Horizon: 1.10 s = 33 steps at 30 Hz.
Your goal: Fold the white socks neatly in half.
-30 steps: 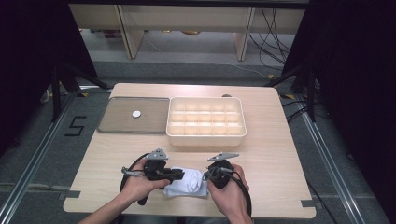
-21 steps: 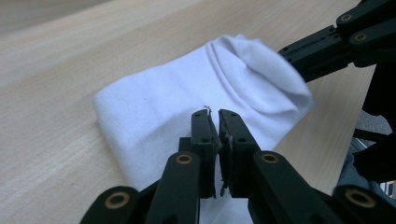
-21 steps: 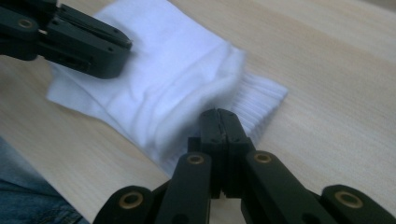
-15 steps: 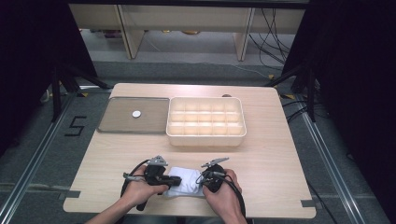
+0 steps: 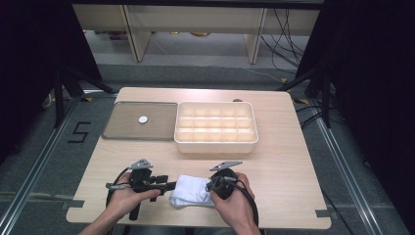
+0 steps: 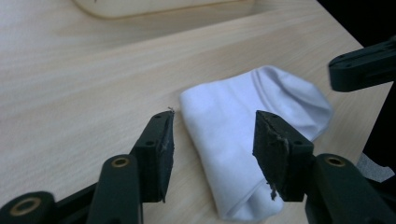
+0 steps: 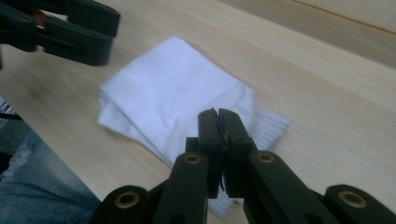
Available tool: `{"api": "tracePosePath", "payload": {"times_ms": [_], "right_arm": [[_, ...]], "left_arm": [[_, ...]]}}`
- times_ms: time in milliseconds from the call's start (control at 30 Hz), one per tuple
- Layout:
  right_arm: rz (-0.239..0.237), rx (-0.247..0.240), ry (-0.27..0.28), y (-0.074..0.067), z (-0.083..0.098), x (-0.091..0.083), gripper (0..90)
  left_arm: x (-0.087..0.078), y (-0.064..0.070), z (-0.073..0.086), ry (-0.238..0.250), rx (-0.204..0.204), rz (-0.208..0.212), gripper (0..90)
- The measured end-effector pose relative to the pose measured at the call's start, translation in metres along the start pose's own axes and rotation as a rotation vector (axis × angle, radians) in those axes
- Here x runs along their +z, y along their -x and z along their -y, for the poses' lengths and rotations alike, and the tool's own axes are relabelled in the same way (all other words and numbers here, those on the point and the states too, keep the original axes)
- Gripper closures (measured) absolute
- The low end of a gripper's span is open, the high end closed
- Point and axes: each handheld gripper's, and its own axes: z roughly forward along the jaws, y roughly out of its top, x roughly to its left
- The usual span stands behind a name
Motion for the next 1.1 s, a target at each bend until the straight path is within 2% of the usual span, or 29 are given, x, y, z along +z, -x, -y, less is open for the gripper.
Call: {"api": "tracePosePath", "payload": {"times_ms": [33, 167, 267, 300, 400, 433, 467, 600, 733, 833, 900, 1100], "right_arm": [[-0.011, -0.01, -0.004, -0.004, -0.001, 0.0, 88.8], [-0.028, -0.038, 0.002, -0.013, -0.007, 0.005, 88.7], [-0.037, -0.058, 0.002, -0.016, -0.012, 0.011, 88.5], [-0.039, -0.073, -0.007, -0.017, -0.013, 0.016, 88.4], [-0.06, -0.078, -0.049, -0.021, -0.014, 0.027, 88.0], [-0.065, -0.05, -0.08, -0.022, -0.013, 0.034, 87.9], [-0.068, -0.07, -0.085, -0.021, -0.012, 0.04, 87.9], [-0.073, -0.062, -0.136, -0.021, -0.007, 0.054, 89.2], [-0.077, -0.042, -0.138, -0.02, -0.006, 0.056, 90.0], [-0.075, -0.028, -0.147, -0.02, -0.005, 0.057, 90.0], [-0.08, -0.02, -0.149, -0.019, -0.005, 0.057, 90.0], [-0.078, -0.02, -0.147, -0.02, -0.005, 0.058, 90.0]], "left_arm": [[0.003, -0.002, 0.002, -0.009, -0.022, 0.007, 46.2], [0.009, -0.004, 0.006, -0.041, -0.059, 0.028, 46.7], [0.015, -0.005, 0.007, -0.07, -0.101, 0.056, 49.8], [0.017, -0.005, 0.007, -0.077, -0.129, 0.067, 51.0], [0.021, -0.007, 0.007, -0.084, -0.166, 0.075, 57.2], [0.022, -0.007, 0.007, -0.094, -0.166, 0.076, 59.5], [0.023, -0.007, 0.007, -0.093, -0.165, 0.076, 61.3], [0.026, -0.007, 0.008, -0.108, -0.165, 0.088, 72.3], [0.026, -0.01, 0.007, -0.101, -0.183, 0.116, 82.7], [0.023, -0.006, 0.006, -0.089, -0.183, 0.101, 83.5], [0.022, -0.006, 0.004, -0.084, -0.186, 0.135, 83.7], [0.016, 0.002, -0.002, -0.065, -0.194, 0.171, 84.0]]}}
